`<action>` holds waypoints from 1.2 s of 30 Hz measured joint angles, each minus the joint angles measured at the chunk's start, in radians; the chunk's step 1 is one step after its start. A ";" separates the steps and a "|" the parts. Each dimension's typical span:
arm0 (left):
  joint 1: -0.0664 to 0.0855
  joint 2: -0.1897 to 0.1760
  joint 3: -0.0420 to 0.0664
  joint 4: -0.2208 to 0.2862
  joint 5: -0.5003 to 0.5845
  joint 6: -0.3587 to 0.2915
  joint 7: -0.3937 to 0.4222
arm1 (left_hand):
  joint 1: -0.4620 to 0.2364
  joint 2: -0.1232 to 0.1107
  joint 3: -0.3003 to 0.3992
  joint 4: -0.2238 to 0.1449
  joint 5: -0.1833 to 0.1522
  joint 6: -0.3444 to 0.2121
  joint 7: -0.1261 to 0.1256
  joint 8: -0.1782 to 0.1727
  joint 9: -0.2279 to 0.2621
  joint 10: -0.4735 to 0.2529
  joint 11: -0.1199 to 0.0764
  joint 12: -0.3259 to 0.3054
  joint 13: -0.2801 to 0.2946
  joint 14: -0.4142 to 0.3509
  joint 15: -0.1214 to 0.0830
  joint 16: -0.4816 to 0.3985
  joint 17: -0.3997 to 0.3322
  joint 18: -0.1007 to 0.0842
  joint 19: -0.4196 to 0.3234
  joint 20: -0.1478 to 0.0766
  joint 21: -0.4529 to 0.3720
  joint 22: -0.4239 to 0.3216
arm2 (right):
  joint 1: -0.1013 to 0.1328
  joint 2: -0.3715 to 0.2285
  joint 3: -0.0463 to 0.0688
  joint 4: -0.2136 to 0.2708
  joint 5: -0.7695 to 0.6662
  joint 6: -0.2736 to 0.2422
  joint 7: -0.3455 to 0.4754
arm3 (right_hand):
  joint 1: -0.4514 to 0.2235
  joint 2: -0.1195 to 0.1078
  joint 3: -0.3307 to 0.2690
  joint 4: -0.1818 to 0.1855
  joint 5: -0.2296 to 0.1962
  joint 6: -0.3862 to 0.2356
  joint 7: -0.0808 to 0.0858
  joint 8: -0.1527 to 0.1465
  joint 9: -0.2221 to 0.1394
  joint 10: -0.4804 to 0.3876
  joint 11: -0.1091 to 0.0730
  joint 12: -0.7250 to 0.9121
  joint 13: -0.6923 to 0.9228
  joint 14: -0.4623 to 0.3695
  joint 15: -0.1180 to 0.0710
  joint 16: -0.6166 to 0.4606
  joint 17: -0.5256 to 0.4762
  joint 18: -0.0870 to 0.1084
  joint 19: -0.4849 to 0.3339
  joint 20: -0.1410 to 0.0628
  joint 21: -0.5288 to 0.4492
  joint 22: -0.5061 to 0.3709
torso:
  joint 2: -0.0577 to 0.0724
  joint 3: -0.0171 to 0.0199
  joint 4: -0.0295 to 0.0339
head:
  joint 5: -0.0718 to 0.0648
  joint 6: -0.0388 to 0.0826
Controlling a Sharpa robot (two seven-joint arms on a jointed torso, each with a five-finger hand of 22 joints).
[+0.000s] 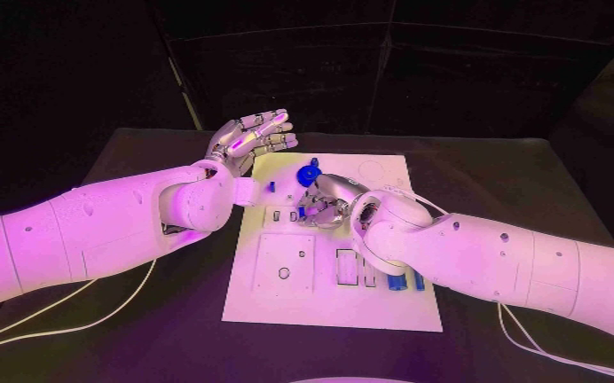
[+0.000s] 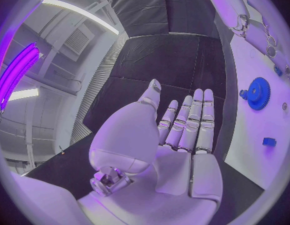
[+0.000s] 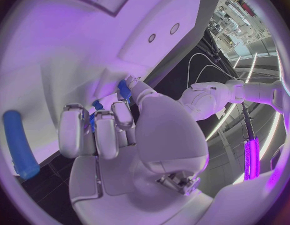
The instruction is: Assemble the parts on the task board
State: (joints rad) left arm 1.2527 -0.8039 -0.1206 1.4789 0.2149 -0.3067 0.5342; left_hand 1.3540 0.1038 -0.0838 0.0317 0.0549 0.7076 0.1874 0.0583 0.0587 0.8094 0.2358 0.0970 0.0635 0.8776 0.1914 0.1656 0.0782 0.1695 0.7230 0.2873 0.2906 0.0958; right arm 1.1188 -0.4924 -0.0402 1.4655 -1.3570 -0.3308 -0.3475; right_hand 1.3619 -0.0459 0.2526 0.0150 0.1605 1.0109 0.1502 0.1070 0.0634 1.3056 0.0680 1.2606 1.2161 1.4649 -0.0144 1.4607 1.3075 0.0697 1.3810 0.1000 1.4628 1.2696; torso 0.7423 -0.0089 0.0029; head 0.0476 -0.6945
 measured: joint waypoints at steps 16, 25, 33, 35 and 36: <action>0.000 0.001 0.000 -0.001 0.000 0.002 -0.001 | 0.000 0.000 0.000 0.000 0.000 0.000 0.000 0.000 0.000 0.000 0.000 0.000 0.000 0.000 0.000 0.000 -0.001 0.000 0.000 0.000 0.000 -0.001 | 0.000 0.003 0.000 -0.003 -0.002 0.001 0.000 | -0.037 -0.037 -0.037 0.011 -0.004 -0.025 0.009 -0.012 0.004 -0.011 0.003 0.000 -0.006 0.004 0.004 0.000 0.000 0.000 -0.003 0.003 0.000 -0.004 | 0.000 -0.0002 0.0009 | 0.000 0.002; 0.000 0.000 0.000 -0.001 0.000 0.002 -0.002 | 0.000 0.000 0.000 0.000 0.000 0.000 0.000 0.000 0.000 0.000 0.000 0.000 0.000 0.000 0.000 0.000 -0.001 0.000 0.000 0.000 0.000 -0.001 | -0.002 0.006 -0.003 -0.009 0.004 -0.009 0.008 | -0.049 -0.049 -0.077 0.026 -0.029 -0.078 0.022 -0.030 0.002 -0.014 0.007 -0.004 -0.007 0.004 0.011 0.000 0.000 0.000 -0.007 0.007 -0.004 -0.004 | 0.000 -0.0007 0.0009 | 0.000 0.002; 0.000 0.001 0.000 -0.003 0.000 0.003 -0.002 | 0.000 0.000 0.000 0.000 0.000 0.000 0.000 0.000 0.000 0.000 0.000 0.000 0.000 0.000 0.000 0.000 -0.001 0.000 0.000 0.000 0.000 -0.001 | -0.007 0.003 -0.007 -0.010 0.026 -0.040 0.037 | -0.049 -0.049 -0.101 0.025 -0.021 -0.111 0.026 -0.035 0.003 -0.012 0.016 0.009 0.006 0.004 0.018 0.009 0.000 0.000 -0.001 0.013 -0.004 0.008 | 0.000 -0.0006 0.0009 | 0.000 0.004; 0.000 0.002 0.000 -0.004 0.000 0.003 -0.002 | 0.000 0.000 0.000 0.000 0.000 0.000 0.000 0.000 0.000 0.000 0.000 0.000 0.000 0.000 0.000 0.000 -0.001 0.000 0.000 0.000 0.000 -0.001 | -0.009 -0.001 -0.008 -0.009 0.033 -0.052 0.050 | -0.049 -0.049 -0.103 0.024 -0.017 -0.117 0.031 -0.038 0.000 -0.012 0.016 0.009 0.006 0.004 0.018 0.009 0.000 0.000 0.001 0.015 -0.004 0.009 | 0.000 -0.0003 0.0009 | 0.000 0.005; 0.000 0.002 0.000 -0.005 0.000 0.003 -0.002 | 0.000 0.000 0.000 0.000 0.000 0.000 0.000 0.000 0.000 0.000 0.000 0.000 0.000 0.000 0.000 0.000 -0.001 0.000 0.000 0.000 0.000 -0.001 | -0.010 -0.004 -0.008 -0.008 0.036 -0.058 0.057 | -0.049 -0.049 -0.104 0.023 -0.017 -0.118 0.032 -0.038 0.000 -0.012 0.016 0.009 0.006 0.004 0.018 0.009 0.000 0.000 0.001 0.014 -0.004 0.008 | 0.000 -0.0003 0.0009 | 0.000 0.005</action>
State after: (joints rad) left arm 1.2526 -0.8022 -0.1207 1.4743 0.2149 -0.3040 0.5324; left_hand 1.3540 0.1038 -0.0838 0.0317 0.0549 0.7076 0.1874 0.0583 0.0586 0.8094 0.2358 0.0970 0.0635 0.8776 0.1914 0.1656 0.0774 0.1695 0.7230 0.2873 0.2906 0.0952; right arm 1.1092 -0.4962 -0.0481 1.4574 -1.3214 -0.3884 -0.2903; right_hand 1.3133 -0.0945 0.1484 0.0380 0.1436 0.8928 0.1827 0.0686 0.0635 1.2933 0.0843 1.2693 1.2226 1.4685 0.0038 1.4694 1.3074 0.0697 1.3816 0.1145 1.4589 1.2780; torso 0.7418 -0.0092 0.0037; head 0.0472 -0.6897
